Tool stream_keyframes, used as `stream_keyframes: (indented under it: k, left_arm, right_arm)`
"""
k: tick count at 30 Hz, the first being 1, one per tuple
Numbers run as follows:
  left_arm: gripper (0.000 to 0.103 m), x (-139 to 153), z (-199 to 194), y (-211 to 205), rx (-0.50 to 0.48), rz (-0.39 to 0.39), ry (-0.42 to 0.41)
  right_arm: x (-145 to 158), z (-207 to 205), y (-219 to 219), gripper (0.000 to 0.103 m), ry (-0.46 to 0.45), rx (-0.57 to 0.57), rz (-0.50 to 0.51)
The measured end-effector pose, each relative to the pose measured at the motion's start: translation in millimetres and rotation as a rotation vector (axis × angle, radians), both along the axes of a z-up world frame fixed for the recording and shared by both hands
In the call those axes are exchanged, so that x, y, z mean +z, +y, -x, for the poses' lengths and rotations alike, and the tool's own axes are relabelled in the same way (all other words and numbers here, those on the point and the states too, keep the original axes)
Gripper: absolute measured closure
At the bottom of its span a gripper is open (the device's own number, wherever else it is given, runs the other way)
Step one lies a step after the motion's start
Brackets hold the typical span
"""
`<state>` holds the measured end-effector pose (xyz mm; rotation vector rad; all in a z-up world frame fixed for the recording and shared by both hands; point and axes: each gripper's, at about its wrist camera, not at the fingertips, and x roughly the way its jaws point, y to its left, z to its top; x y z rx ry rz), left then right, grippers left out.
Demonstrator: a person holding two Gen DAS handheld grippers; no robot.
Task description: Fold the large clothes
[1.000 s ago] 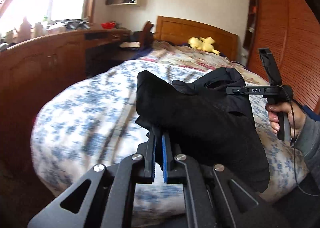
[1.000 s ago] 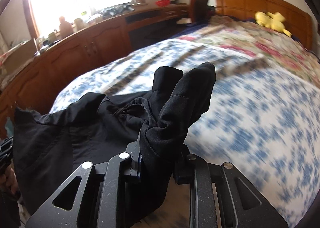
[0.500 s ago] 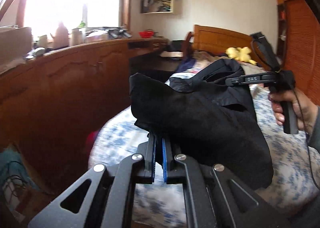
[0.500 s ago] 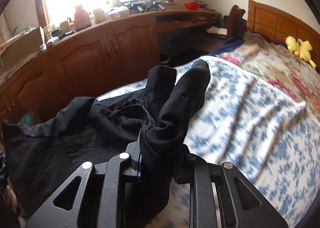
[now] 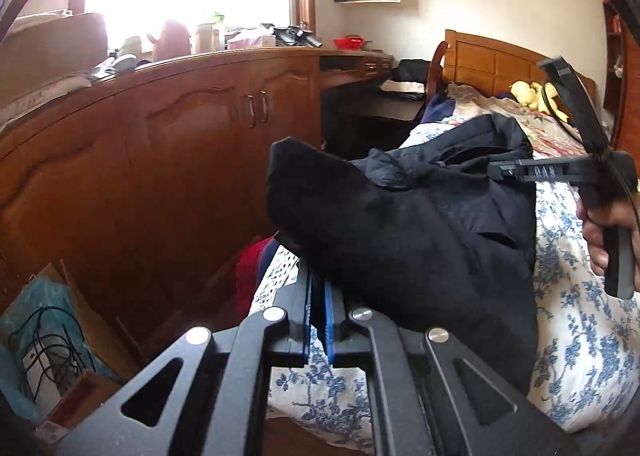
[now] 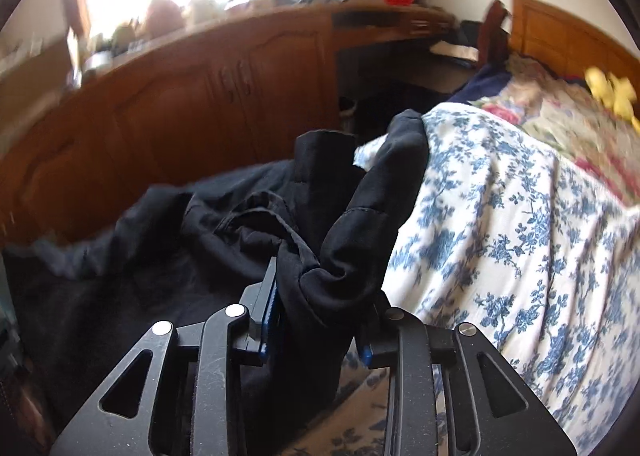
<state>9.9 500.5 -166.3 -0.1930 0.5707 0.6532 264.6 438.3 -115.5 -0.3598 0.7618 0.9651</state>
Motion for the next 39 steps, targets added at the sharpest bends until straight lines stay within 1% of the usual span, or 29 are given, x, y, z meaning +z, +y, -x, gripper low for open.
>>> stream_keyframes:
  k: [1,2,4,7,9,11,13,14,16,18,20,22,24,27,28,29,30,33,39]
  left_arm:
    - [0.100,-1,2,0,0.002,0.006,-0.007]
    - [0.100,-1,4,1,0.003,0.020,-0.015]
    - [0.098,-2,7,1,0.010,0.028,-0.018]
    - [0.098,-3,11,2,0.024,0.022,-0.008]
    - [0.096,1,14,-2,0.026,0.016,-0.009]
    - [0.090,7,19,-4,0.022,0.001,-0.012]
    - [0.081,15,26,-10,0.011,-0.015,-0.021]
    - [0.078,19,29,-12,0.006,-0.017,-0.024]
    - [0.069,26,33,-15,0.005,-0.022,-0.027]
    - [0.067,33,36,-16,0.014,-0.033,-0.025]
    - [0.067,41,42,-20,0.019,-0.031,-0.047]
    - [0.065,47,44,-21,0.022,-0.022,-0.053]
    - [0.063,52,45,-25,0.027,-0.021,-0.054]
    - [0.057,59,44,-35,0.007,-0.013,-0.062]
    - [0.053,62,43,-39,0.001,-0.016,-0.064]
    - [0.051,65,41,-44,-0.001,-0.023,-0.067]
    - [0.050,68,39,-49,-0.006,-0.029,-0.071]
    - [0.049,80,31,-66,-0.034,-0.037,-0.084]
    - [0.049,109,16,-109,-0.096,-0.075,-0.125]
  right_arm:
    - [-3,4,0,0.060,-0.039,0.006,0.022]
    - [-5,7,-3,0.058,-0.073,0.009,0.037]
    - [-6,8,-11,0.050,-0.085,0.011,0.047]
    - [-3,11,-24,0.050,-0.074,0.013,0.040]
    - [3,20,-34,0.050,-0.075,0.028,0.009]
    - [8,32,-38,0.049,-0.073,0.055,-0.011]
    - [9,48,-38,0.049,-0.045,0.124,-0.030]
    - [7,54,-37,0.049,-0.035,0.146,-0.037]
    - [-1,69,-33,0.049,0.020,0.206,-0.048]
    - [-14,82,-26,0.049,0.046,0.235,-0.025]
    - [-34,93,-16,0.048,0.091,0.263,0.027]
    - [-47,100,-12,0.048,0.070,0.261,0.029]
    - [-52,103,-11,0.048,0.064,0.256,0.024]
    - [-39,102,-20,0.048,0.115,0.236,0.011]
    - [-34,101,-24,0.048,0.107,0.243,0.013]
    - [-28,103,-31,0.048,0.081,0.251,0.015]
    - [-19,106,-39,0.048,0.053,0.256,0.008]
    - [4,107,-63,0.047,0.039,0.258,-0.028]
    - [46,107,-126,0.033,-0.005,0.233,-0.100]
